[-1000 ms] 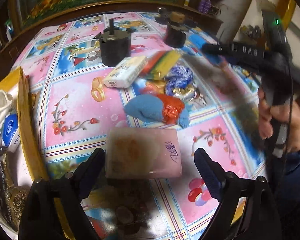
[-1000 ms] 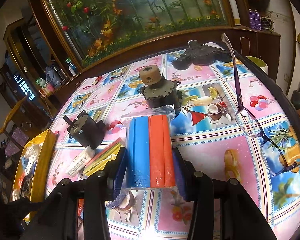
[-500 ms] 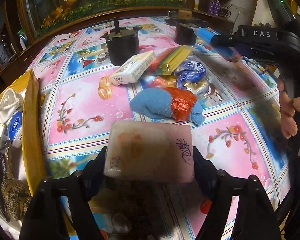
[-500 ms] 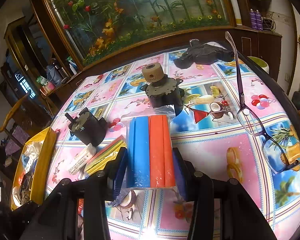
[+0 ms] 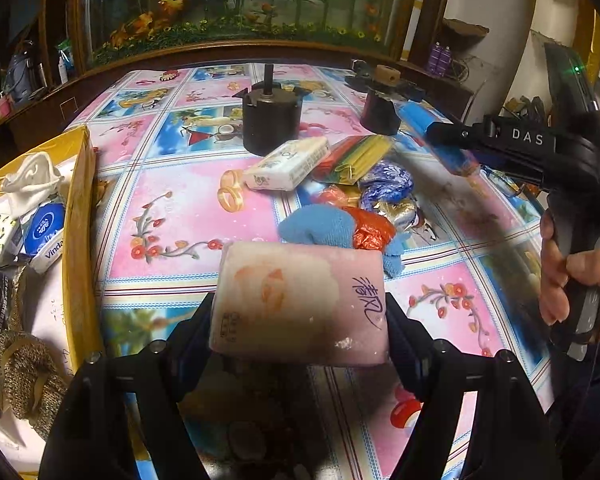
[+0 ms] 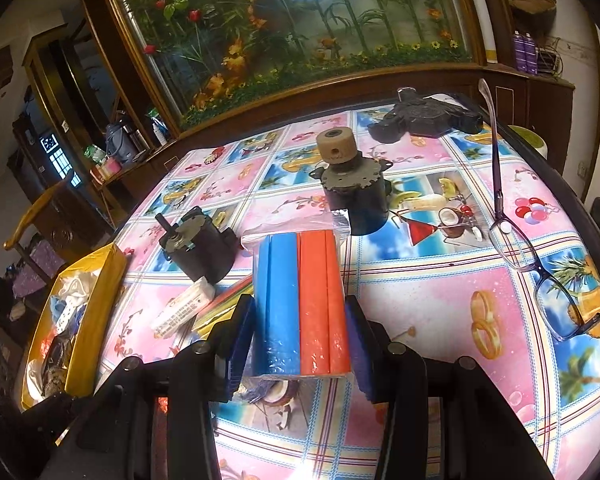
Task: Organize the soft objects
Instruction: 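Lift the pink tissue pack and blue-and-red sticks above the table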
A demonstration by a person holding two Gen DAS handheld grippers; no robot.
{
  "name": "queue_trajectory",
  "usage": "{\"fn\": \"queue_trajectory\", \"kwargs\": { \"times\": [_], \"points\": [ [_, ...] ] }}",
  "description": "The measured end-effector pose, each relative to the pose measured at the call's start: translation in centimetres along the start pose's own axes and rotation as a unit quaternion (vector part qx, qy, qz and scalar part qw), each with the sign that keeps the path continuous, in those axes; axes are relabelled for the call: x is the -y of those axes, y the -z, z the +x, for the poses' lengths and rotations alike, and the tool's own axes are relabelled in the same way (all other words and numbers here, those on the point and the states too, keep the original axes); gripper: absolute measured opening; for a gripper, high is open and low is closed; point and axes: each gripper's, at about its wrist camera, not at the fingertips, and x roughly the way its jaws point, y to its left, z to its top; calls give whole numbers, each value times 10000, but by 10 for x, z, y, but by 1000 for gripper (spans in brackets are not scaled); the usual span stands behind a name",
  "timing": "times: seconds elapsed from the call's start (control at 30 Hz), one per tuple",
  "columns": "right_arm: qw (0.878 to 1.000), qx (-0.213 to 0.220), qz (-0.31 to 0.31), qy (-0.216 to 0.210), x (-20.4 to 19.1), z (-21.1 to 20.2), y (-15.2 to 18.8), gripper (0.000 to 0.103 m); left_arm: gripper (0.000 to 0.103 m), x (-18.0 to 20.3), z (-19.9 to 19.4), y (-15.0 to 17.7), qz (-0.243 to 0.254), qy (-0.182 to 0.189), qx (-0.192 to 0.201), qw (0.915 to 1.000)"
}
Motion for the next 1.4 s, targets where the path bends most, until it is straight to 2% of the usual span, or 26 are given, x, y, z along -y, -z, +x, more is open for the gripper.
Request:
{"fn": "queue_trajectory", "kwargs": {
  "times": [1.4],
  "points": [
    [9988,109,-358,-327,-23,-5,13,48,77,-1,-1,0,-15,34,26,10000]
  ]
}}
